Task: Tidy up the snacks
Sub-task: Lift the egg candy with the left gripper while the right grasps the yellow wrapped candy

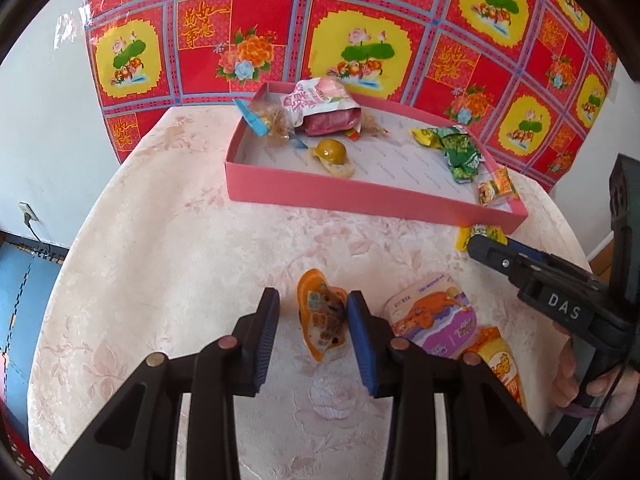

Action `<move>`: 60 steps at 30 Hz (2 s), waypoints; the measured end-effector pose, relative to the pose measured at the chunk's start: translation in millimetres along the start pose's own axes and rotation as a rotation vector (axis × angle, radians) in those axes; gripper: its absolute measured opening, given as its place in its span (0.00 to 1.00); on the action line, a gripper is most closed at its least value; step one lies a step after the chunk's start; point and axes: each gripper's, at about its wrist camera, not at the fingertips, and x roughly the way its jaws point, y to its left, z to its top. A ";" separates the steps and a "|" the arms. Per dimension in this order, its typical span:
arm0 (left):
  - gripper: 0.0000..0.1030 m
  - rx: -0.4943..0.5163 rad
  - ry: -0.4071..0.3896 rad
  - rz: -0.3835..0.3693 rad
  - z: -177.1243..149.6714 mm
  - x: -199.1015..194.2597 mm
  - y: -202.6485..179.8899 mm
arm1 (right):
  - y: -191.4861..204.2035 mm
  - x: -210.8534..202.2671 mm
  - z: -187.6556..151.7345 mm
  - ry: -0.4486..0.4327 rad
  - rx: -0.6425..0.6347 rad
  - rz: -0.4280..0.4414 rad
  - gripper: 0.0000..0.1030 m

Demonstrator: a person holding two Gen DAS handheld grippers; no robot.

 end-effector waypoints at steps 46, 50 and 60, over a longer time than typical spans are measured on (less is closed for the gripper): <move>0.22 0.040 -0.062 -0.036 5.2 -33.0 -14.1 | 6.8 -44.0 -10.7 -0.037 -0.006 -0.040 0.22; 0.22 0.033 -0.087 -0.055 16.0 -42.1 -13.8 | 11.4 -55.5 -6.0 -0.064 -0.020 -0.034 0.22; 0.21 0.036 -0.148 -0.072 58.0 -52.7 -16.8 | 26.2 -61.7 14.0 -0.107 -0.076 -0.013 0.22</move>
